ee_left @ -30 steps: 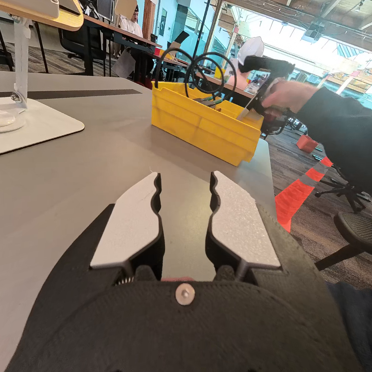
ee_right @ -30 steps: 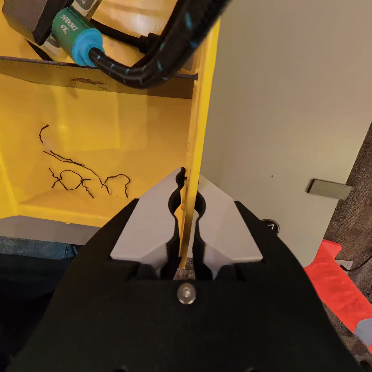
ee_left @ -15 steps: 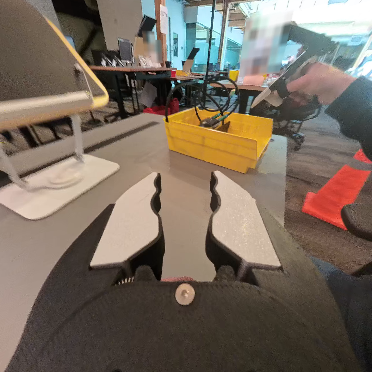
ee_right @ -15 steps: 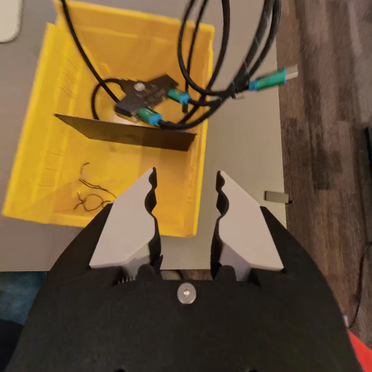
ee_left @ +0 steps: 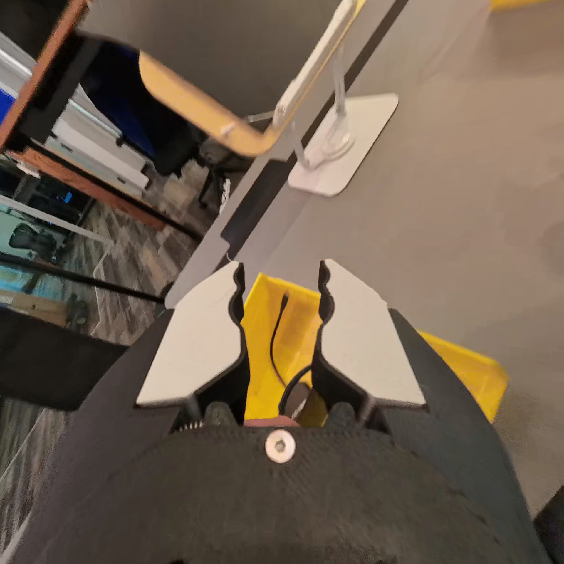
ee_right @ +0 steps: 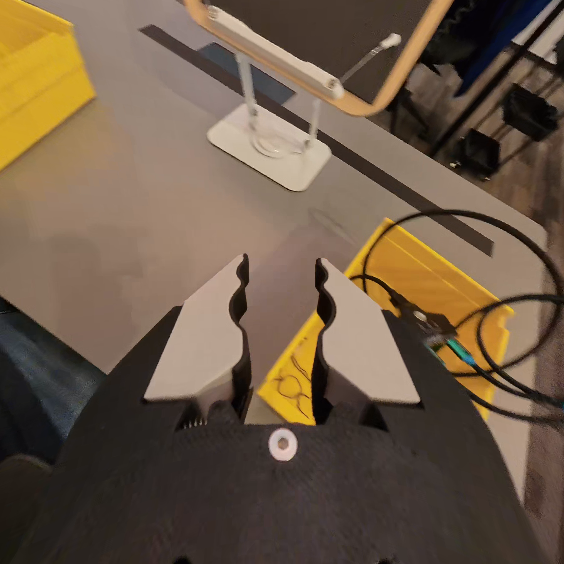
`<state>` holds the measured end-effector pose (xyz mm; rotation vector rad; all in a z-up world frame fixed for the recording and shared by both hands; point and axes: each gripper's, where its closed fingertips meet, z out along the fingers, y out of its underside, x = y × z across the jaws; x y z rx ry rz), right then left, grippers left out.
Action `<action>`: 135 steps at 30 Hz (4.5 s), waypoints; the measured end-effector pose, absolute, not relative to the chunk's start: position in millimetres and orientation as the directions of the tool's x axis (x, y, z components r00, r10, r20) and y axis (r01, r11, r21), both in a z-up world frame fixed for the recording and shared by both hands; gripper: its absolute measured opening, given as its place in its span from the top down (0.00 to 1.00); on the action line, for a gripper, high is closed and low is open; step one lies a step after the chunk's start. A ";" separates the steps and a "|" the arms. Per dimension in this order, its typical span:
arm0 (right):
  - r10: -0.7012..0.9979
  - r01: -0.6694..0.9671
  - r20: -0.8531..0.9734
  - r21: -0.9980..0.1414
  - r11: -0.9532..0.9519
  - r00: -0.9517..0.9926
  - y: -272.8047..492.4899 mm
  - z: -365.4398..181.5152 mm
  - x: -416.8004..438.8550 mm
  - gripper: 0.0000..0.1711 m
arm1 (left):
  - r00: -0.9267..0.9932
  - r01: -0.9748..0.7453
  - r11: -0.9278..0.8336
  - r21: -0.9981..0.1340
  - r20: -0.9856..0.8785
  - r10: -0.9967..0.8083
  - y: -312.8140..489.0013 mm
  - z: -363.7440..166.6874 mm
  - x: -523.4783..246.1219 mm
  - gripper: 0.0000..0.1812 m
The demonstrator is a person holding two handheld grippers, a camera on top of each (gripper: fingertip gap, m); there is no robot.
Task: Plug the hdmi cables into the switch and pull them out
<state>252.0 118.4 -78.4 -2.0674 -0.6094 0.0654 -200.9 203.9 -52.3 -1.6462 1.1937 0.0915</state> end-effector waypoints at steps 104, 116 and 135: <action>0.813 0.509 -0.094 -0.737 -0.444 0.574 87.3 -197.8 72.9 0.66 | 0.543 -0.840 -0.494 -0.226 -0.333 -0.771 225.1 -226.4 -341.1 0.95; 0.846 0.505 -0.097 -0.765 -0.401 0.525 86.7 -184.0 51.5 0.65 | 0.618 -0.771 -0.430 -0.469 -0.388 -0.684 218.9 -138.0 -320.6 0.97; 0.889 0.461 -0.065 -0.837 -0.295 0.453 87.0 -152.8 7.3 0.59 | 0.498 -0.637 -0.111 -0.762 -0.298 -0.814 175.5 -36.7 -133.9 0.97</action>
